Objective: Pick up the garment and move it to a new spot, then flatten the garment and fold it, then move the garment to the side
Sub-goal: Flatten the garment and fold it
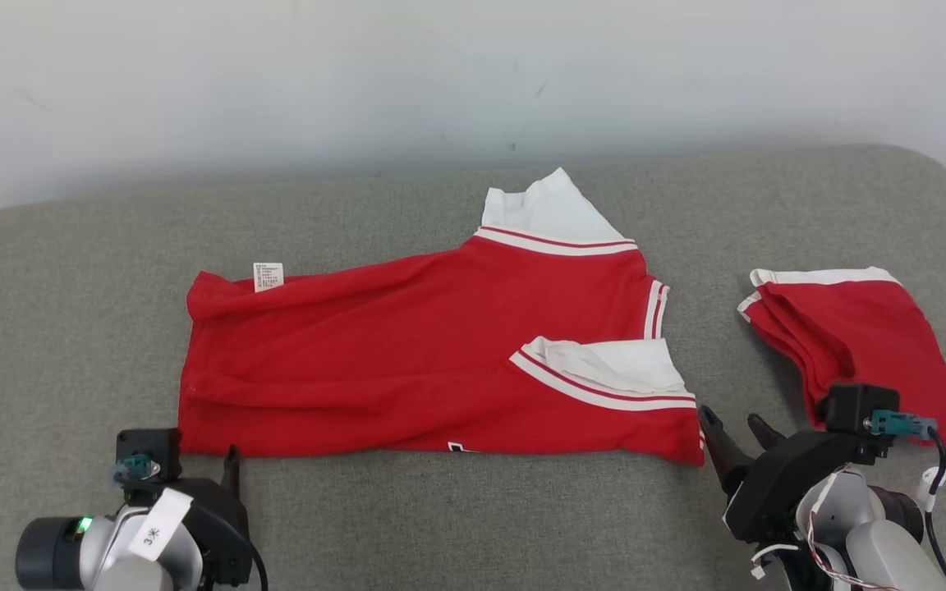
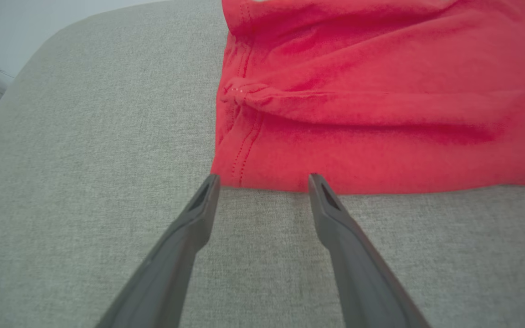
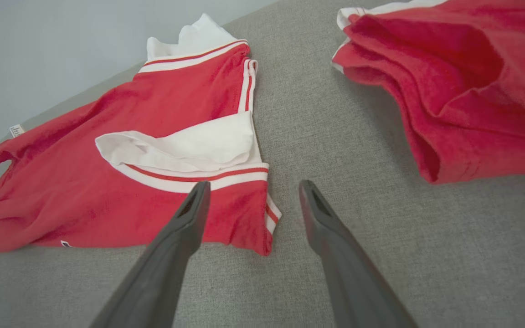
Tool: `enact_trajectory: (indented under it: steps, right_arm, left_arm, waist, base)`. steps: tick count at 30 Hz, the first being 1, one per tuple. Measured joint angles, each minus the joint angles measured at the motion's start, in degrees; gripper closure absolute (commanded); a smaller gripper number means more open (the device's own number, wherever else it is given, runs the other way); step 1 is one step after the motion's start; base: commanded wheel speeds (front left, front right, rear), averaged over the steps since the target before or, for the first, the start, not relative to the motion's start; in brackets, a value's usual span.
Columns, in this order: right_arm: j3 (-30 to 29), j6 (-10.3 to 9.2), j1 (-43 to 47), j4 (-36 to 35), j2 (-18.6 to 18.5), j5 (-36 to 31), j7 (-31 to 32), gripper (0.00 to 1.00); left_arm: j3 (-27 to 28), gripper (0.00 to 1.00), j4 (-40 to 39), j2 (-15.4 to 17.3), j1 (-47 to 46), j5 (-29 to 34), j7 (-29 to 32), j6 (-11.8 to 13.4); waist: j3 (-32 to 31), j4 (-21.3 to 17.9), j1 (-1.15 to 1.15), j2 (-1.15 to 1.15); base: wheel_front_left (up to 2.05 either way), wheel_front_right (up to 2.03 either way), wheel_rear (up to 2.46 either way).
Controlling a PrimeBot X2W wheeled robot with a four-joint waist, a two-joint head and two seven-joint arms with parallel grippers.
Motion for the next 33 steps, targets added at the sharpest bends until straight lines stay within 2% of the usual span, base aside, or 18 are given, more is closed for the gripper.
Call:
enact_trajectory:
  steps: [8,9,10,14,15,16,17,18,21,22,23,33]
  right_arm:
    - [0.32,-0.25,-0.3,2.13,0.32,0.0,0.47,0.0]
    - [0.38,-0.25,-0.37,2.44,0.41,0.01,0.48,0.08]
    - [0.44,-0.25,-0.45,2.72,0.46,0.0,0.48,0.11]
    - [0.85,-0.25,-1.93,3.52,0.52,0.0,0.91,0.1]
    - [0.94,-0.25,-2.35,3.7,0.54,0.0,0.91,0.13]
    - [0.93,-0.25,-2.64,3.77,0.55,0.0,0.91,0.26]
    - [0.96,-0.25,-2.81,3.99,0.56,0.0,0.91,0.29]
    - [0.97,-0.25,-2.96,4.52,0.55,0.0,0.92,0.52]
    - [1.19,-0.25,-3.2,5.44,0.56,0.0,0.97,0.77]
    - [1.24,-0.26,-3.41,5.63,0.57,0.0,0.98,0.95]
    - [1.26,-0.26,-3.55,5.67,0.56,0.0,0.98,1.0]
    - [1.43,-0.25,-3.59,7.09,0.64,0.0,0.97,1.0]
  left_arm:
    - [-0.49,0.0,-0.18,-0.3,-2.38,0.22,0.02,0.26]
    - [-0.51,0.0,-0.18,-0.4,-2.43,0.23,0.02,0.33]
    - [-0.51,0.0,-0.18,-0.52,-2.55,0.23,0.02,0.43]
    - [-0.45,0.0,-0.15,-0.9,-3.25,0.22,0.0,0.75]
    - [-0.45,0.0,-0.13,-0.97,-3.25,0.22,-0.04,0.76]
    - [-0.46,0.0,-0.12,-1.01,-3.26,0.22,-0.21,0.76]
    - [-0.45,0.0,-0.01,-1.01,-3.3,0.22,-0.25,0.76]
    - [-0.4,0.0,0.04,-1.03,-3.33,0.22,-0.31,0.76]
    - [-0.23,0.0,0.25,-1.0,-3.57,0.22,-0.44,0.81]
    - [-0.16,0.0,0.37,-0.99,-3.77,0.21,-0.51,0.81]
    - [-0.04,0.0,0.51,-0.99,-4.09,0.21,-0.52,0.82]
    - [1.09,0.0,1.7,-0.68,-4.52,-0.12,-0.97,1.26]
  waist:
    - [2.27,0.87,0.01,0.0]
    - [2.55,1.02,0.01,0.0]
    - [2.84,1.17,0.01,0.0]
    - [3.97,1.71,0.01,0.0]
    - [4.23,1.81,0.01,0.0]
    - [4.48,1.91,0.01,0.0]
    - [4.69,2.0,0.01,0.0]
    - [4.85,2.1,0.01,0.01]
    - [5.16,2.29,0.01,0.01]
    - [5.2,2.32,0.01,0.01]
    - [5.23,2.34,0.01,0.01]
    - [5.03,2.19,0.01,0.01]
  base:
    - [0.0,0.0,0.0]
    - [0.0,0.0,0.0]
    - [0.0,0.0,0.0]
    - [0.0,0.0,0.0]
    - [0.0,0.0,0.0]
    - [0.0,0.0,0.0]
    - [0.0,0.0,0.0]
    - [0.0,0.0,0.0]
    - [0.0,0.0,0.0]
    - [0.0,0.0,0.0]
    - [0.0,0.0,0.0]
    - [0.0,0.0,0.0]
